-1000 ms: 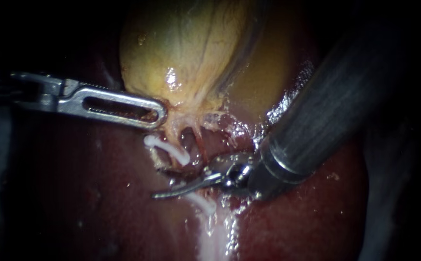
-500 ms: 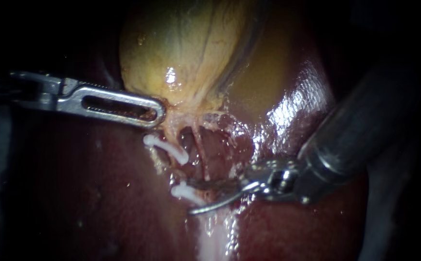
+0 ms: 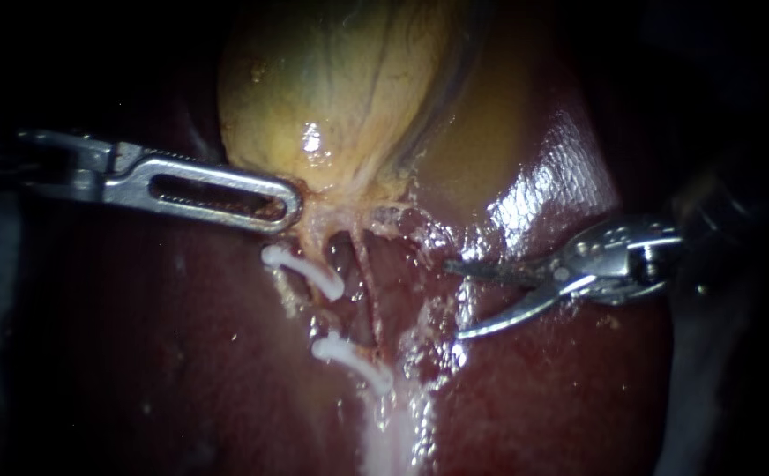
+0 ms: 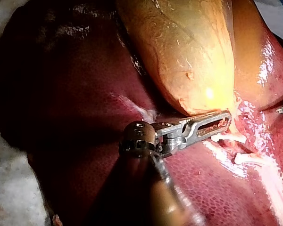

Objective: Go back from the cut left tube

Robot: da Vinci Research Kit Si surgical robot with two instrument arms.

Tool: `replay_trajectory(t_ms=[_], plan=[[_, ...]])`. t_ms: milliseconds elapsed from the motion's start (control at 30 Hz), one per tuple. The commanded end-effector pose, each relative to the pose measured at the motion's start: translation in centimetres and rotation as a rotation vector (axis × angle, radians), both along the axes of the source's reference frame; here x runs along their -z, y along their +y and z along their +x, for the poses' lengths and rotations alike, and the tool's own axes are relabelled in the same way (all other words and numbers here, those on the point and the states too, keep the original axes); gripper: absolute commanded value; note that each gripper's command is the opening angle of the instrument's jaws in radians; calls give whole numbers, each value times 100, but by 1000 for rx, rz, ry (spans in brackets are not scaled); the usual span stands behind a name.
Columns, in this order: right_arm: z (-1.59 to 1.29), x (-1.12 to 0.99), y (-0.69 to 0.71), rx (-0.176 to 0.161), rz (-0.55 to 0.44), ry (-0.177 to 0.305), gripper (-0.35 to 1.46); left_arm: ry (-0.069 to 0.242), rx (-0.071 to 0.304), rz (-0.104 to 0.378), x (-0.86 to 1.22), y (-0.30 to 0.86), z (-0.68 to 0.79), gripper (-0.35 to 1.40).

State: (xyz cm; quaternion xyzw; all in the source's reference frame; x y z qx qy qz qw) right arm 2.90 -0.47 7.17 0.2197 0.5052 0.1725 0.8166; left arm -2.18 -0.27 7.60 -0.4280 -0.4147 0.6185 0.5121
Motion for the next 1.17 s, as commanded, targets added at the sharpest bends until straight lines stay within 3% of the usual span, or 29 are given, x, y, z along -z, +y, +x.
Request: replay_trajectory(t_ms=[33,233,633,800,1167], plan=[[-1,0,0,2,-6,-4,143,2,1,-1,-1,-1,-1,-35],[-3,0,0,12,-45,-6,143,12,7,-10,-11,-8,-10,-35],[-7,1,0,23,-66,-2,143,20,-44,-14,-45,-29,-40,-35],[-10,2,2,23,-64,-2,143,21,-54,-13,-53,-30,-50,-35],[-10,6,2,21,-63,1,143,20,-56,-13,-53,-29,-49,-35]])
